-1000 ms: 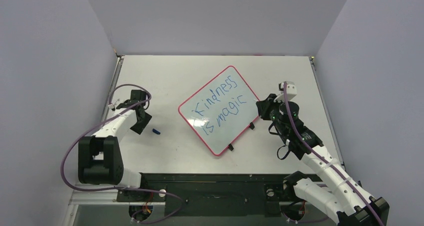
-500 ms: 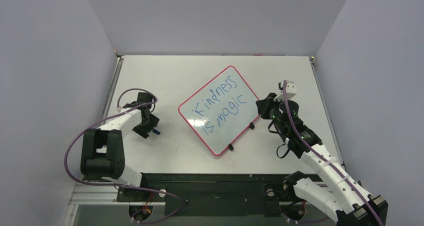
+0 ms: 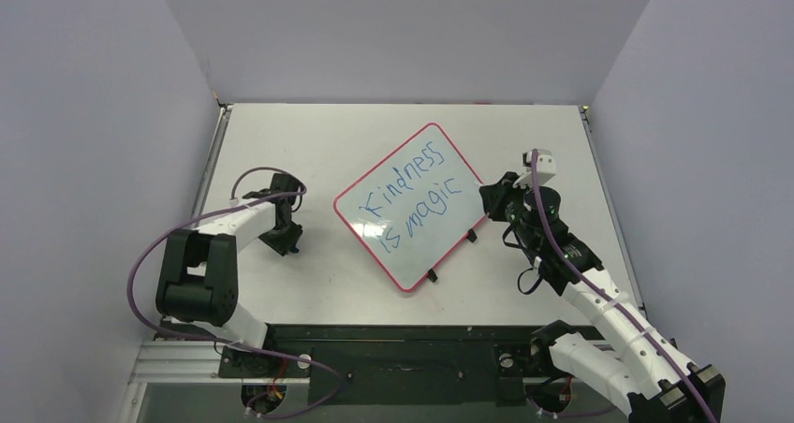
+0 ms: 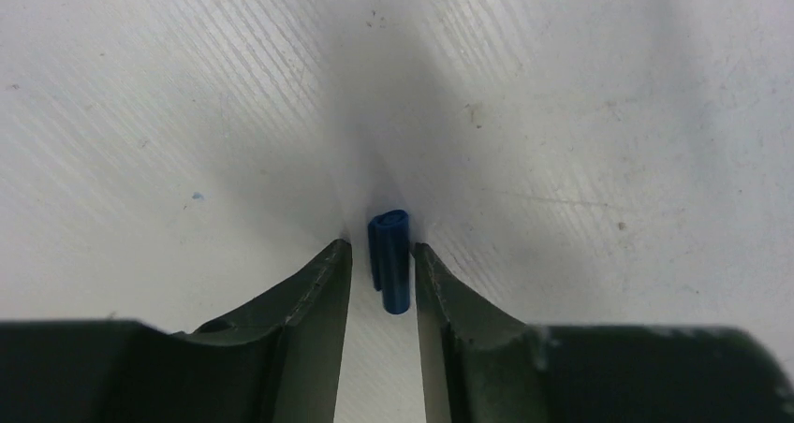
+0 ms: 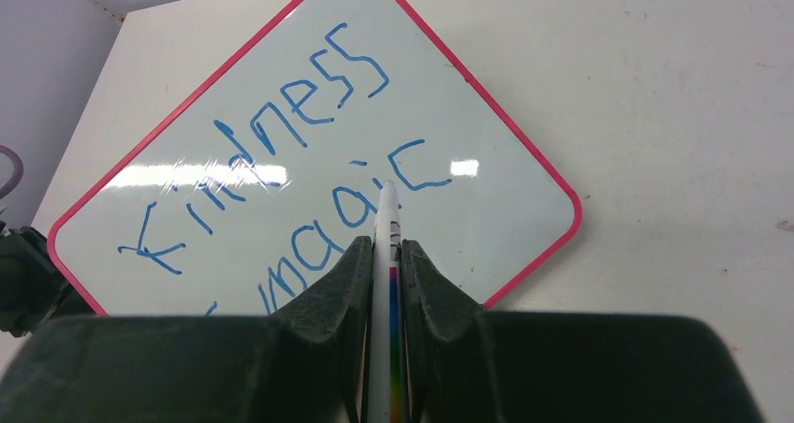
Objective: Write a sentence on the whiteboard
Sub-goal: Pick up the pen cap from the center of the board, then insert the whiteboard marker without the cap into the pen cap.
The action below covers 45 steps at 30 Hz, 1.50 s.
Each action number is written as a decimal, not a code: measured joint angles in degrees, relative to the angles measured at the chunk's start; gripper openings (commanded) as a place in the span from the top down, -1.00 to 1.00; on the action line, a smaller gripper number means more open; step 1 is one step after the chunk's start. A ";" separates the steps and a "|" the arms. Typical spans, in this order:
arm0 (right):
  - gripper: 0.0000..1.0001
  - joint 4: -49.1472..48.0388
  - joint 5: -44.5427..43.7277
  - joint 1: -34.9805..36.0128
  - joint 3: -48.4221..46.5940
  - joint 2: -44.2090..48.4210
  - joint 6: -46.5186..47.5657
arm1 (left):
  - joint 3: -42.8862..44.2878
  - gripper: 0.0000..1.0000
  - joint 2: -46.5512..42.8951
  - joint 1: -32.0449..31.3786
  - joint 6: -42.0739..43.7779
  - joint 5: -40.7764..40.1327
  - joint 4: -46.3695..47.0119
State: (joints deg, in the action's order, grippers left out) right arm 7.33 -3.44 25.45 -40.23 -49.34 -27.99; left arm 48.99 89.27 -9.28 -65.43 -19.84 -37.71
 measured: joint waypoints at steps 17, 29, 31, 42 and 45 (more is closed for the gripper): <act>1.00 -0.04 1.68 -0.74 0.55 0.55 -0.17 | -2.69 1.00 -4.15 0.98 1.05 3.78 5.38; 1.00 -1.22 5.84 -0.74 0.55 3.34 -0.50 | -8.39 1.00 -27.50 1.66 3.23 7.06 13.20; 1.00 -1.16 6.03 -0.74 0.50 3.34 -0.68 | -9.49 1.00 -31.89 1.77 4.85 7.34 15.47; 1.00 -0.66 6.29 -0.72 -2.49 3.32 -0.85 | -8.44 1.00 -38.88 4.70 13.38 16.04 21.66; 1.00 -0.63 6.27 -0.74 -3.17 3.32 -0.90 | -8.46 1.00 -38.12 10.99 13.55 25.27 26.45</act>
State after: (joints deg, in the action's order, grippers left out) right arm 6.70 2.83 24.71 -43.40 -46.02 -28.88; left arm 40.53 51.16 1.72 -51.88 5.43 -11.27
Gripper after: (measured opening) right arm 0.099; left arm 0.059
